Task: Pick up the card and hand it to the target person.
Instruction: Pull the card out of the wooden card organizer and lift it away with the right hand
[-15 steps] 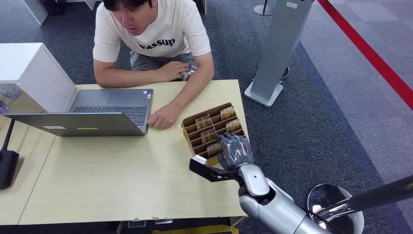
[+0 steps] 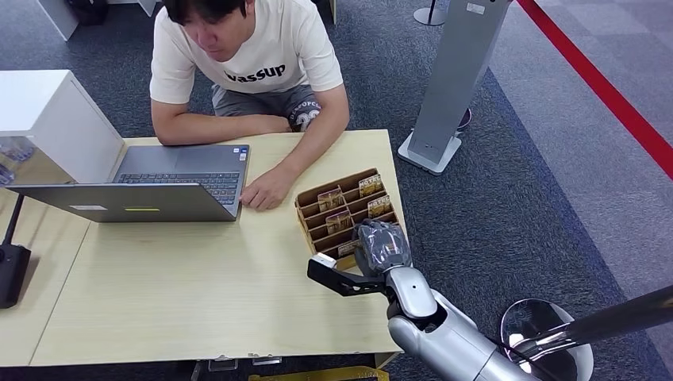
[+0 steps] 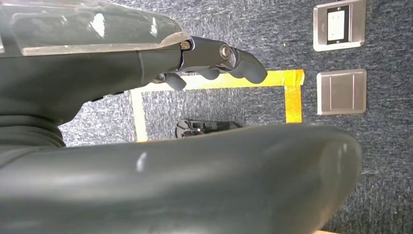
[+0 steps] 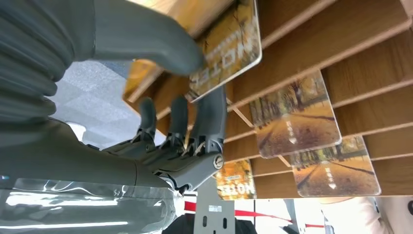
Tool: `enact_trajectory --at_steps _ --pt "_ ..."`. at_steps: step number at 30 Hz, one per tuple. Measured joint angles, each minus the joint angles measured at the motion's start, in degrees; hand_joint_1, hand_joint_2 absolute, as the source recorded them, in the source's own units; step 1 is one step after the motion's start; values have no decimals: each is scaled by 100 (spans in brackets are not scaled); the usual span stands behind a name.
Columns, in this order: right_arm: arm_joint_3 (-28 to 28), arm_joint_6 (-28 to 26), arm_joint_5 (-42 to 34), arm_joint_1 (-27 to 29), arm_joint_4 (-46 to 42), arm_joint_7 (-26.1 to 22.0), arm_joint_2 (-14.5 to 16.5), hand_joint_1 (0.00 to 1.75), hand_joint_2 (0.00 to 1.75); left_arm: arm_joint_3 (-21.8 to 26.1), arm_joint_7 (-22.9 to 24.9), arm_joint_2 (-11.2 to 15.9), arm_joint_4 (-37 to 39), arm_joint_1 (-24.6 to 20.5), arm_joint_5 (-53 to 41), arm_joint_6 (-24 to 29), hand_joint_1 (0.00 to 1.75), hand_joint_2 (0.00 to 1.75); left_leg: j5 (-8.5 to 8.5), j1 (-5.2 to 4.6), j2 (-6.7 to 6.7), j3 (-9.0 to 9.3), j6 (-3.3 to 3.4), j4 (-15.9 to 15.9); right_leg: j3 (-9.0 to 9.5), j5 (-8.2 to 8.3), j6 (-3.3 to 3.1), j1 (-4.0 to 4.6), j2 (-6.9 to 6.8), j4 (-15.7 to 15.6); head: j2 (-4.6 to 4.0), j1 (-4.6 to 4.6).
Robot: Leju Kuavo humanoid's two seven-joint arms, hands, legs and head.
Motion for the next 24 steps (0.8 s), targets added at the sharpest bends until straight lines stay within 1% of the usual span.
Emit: enact_trajectory --at_steps 3,8,11,18,24 --pt "2 -13 -7 -12 21 -10 28 140 175 -1 3 0 0 0 9 0 0 0 0 0 0 1 0 0 0 0 0 0 0 0 0 1" --pt "4 -34 -10 -15 34 -8 46 163 175 -2 7 0 0 0 11 2 0 0 0 0 0 2 0 0 1 0 0 0 0 0 0 2" --pt "4 -47 -21 -16 46 -7 52 174 175 -3 5 0 0 0 11 2 0 0 0 0 0 2 0 0 2 0 0 0 0 0 0 4" --pt "8 -54 -48 -22 67 -7 61 175 175 -10 5 0 0 -1 11 10 0 0 0 0 0 4 0 0 2 0 0 0 1 0 0 0" --pt "9 -48 -78 -29 74 -7 75 175 175 -49 -26 0 0 -2 -98 -123 0 0 0 0 1 4 0 0 3 0 0 0 1 0 0 1"
